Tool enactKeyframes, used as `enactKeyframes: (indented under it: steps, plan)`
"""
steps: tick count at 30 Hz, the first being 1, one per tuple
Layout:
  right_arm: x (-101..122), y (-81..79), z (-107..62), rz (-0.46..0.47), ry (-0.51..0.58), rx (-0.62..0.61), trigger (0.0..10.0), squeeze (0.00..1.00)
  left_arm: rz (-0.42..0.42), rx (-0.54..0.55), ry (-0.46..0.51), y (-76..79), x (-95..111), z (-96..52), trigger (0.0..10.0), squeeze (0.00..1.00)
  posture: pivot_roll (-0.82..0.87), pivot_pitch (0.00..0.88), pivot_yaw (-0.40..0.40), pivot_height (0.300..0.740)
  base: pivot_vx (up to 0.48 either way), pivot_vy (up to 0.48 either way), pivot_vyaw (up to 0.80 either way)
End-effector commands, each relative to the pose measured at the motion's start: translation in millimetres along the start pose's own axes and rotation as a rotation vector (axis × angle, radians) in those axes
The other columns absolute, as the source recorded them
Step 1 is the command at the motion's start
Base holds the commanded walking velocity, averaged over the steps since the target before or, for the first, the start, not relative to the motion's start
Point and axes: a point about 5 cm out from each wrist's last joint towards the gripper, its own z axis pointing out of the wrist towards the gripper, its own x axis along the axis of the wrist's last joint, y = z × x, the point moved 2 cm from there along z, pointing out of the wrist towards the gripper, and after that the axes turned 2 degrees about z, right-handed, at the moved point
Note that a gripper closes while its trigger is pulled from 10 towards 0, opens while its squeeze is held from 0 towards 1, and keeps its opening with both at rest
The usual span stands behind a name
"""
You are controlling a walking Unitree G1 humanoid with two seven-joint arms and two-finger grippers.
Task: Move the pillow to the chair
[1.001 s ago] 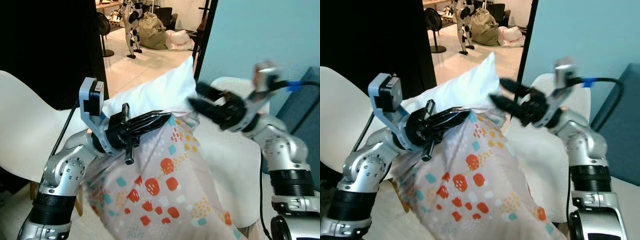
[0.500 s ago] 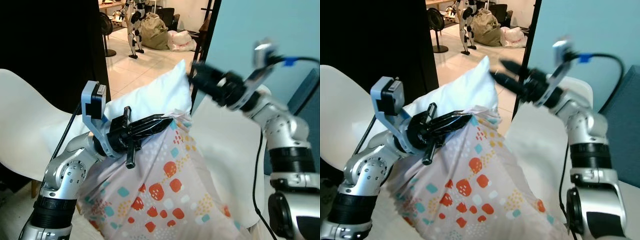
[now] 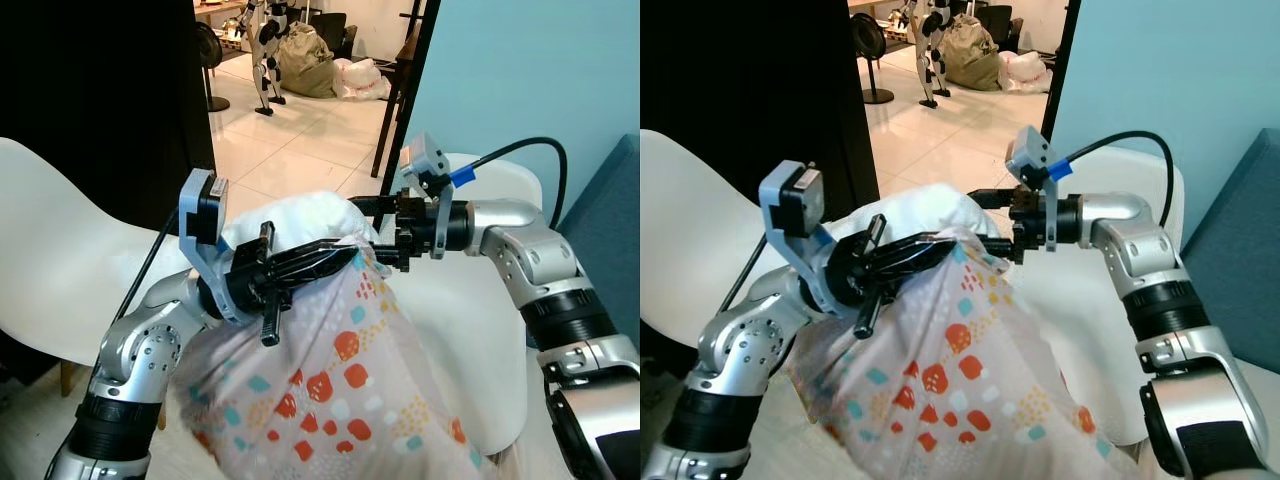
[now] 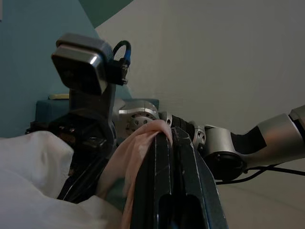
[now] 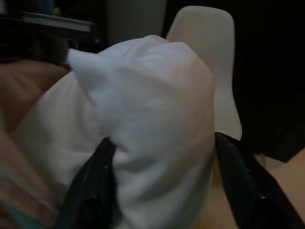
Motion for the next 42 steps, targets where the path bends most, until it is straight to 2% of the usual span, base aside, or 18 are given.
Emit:
enactKeyframes:
  steps: [1, 3, 6, 10, 12, 13, 14, 15, 16, 18, 20, 29, 31, 33, 34, 37, 40, 42]
  plan:
    - [2, -0.8, -1.5, -0.007, 0.002, 0.029, 0.0, 0.00, 0.040, -0.065, 0.053, 7.4, 11, 8.8, 0.0, 0.00, 0.01, 0.000, -0.058, 0.740, 0.000, 0.000, 0.00]
    - [8, -4.9, -3.6, -0.009, 0.028, 0.084, 0.0, 0.00, 0.039, -0.066, 0.051, 7.8, 10, 8.7, 0.0, 0.00, 0.01, 0.000, -0.058, 0.740, 0.000, 0.000, 0.00]
    - [29, -24.9, -17.9, 0.044, 0.145, 0.329, 0.0, 0.00, 0.034, -0.063, 0.040, 8.1, 6, 7.7, 0.0, 0.00, 0.00, 0.000, -0.058, 0.740, 0.000, 0.000, 0.00]
    - [33, -38.4, -23.9, 0.090, 0.152, 0.441, 0.0, 0.00, 0.035, -0.061, 0.019, 7.9, 3, 7.0, 0.0, 0.00, 0.00, 0.000, -0.059, 0.740, 0.000, 0.000, 0.00]
    - [27, -44.6, -23.5, 0.095, 0.104, 0.471, 0.0, 0.00, 0.038, -0.058, 0.008, 7.4, 1, 6.9, 0.0, 0.00, 0.00, 0.000, -0.060, 0.740, 0.000, 0.000, 0.00]
    - [18, -50.2, -21.1, 0.092, 0.026, 0.491, 0.0, 0.00, 0.040, -0.056, 0.001, 7.0, 0, 6.8, 0.0, 0.00, 0.00, 0.000, -0.060, 0.740, 0.000, 0.000, 0.00]
    - [18, -50.2, -21.1, 0.092, 0.026, 0.491, 0.0, 0.00, 0.040, -0.056, 0.001, 7.0, 0, 6.8, 0.0, 0.00, 0.00, 0.000, -0.060, 0.740, 0.000, 0.000, 0.00]
    - [4, -56.5, -18.6, 0.086, -0.082, 0.513, 0.0, 0.00, 0.043, -0.053, -0.007, 6.7, -1, 6.8, 0.0, 0.00, 0.00, 0.000, -0.062, 0.740, 0.000, 0.000, 0.00]
    - [4, -56.5, -18.6, 0.086, -0.082, 0.513, 0.0, 0.00, 0.043, -0.053, -0.007, 6.7, -1, 6.8, 0.0, 0.00, 0.00, 0.000, -0.062, 0.740, 0.000, 0.000, 0.00]
    - [-22, -66.5, -16.6, 0.064, -0.267, 0.548, 0.0, 0.00, 0.046, -0.050, -0.012, 6.3, -2, 6.6, 0.0, 0.00, 0.00, 0.000, -0.062, 0.740, 0.000, 0.000, 0.00]
    - [-39, -76.6, -14.5, 0.064, -0.373, 0.589, 0.0, 0.00, 0.050, -0.048, -0.008, 5.9, -1, 7.0, 0.0, 0.00, 0.00, 0.000, -0.062, 0.740, 0.000, 0.000, 0.00]
    - [-59, -105.2, -9.9, 0.101, -0.461, 0.723, 0.0, 0.00, 0.060, -0.049, 0.006, 4.2, 1, 10.8, 0.0, 0.00, 0.00, 0.000, -0.057, 0.740, 0.000, 0.000, 0.00]
    - [-72, -114.4, -11.3, 0.089, -0.534, 0.771, 0.0, 0.00, 0.060, -0.055, 0.010, 3.9, 2, 13.2, 0.0, 0.00, -0.01, 0.000, -0.053, 0.740, 0.000, 0.000, 0.00]
    - [-75, -116.6, -11.6, 0.086, -0.549, 0.782, 0.0, 0.00, 0.060, -0.057, 0.012, 3.8, 2, 13.8, 0.0, 0.00, -0.01, 0.000, -0.053, 0.740, 0.000, 0.000, 0.00]
    - [-72, -116.5, -9.9, 0.090, -0.520, 0.782, 0.0, 0.00, 0.060, -0.058, 0.013, 3.9, 2, 14.5, 0.0, 0.00, 0.00, 0.000, -0.053, 0.740, 0.000, 0.000, 0.00]
    - [-48, -103.3, -2.0, 0.130, -0.316, 0.721, 0.0, 0.00, 0.063, -0.055, 0.018, 3.9, 2, 15.4, 0.0, 0.00, 0.00, 0.000, -0.053, 0.740, 0.000, 0.000, 0.00]
    - [-42, -99.7, -1.1, 0.138, -0.266, 0.705, 0.0, 0.00, 0.064, -0.053, 0.020, 3.9, 3, 15.5, 0.0, 0.00, 0.00, 0.000, -0.053, 0.740, 0.000, 0.000, 0.00]
    - [-31, -89.2, -4.1, 0.162, -0.162, 0.654, 0.0, 0.00, 0.074, -0.028, 0.036, 1.9, 5, 15.9, 0.0, 0.00, 0.00, 0.000, -0.052, 0.740, 0.000, 0.000, 0.00]
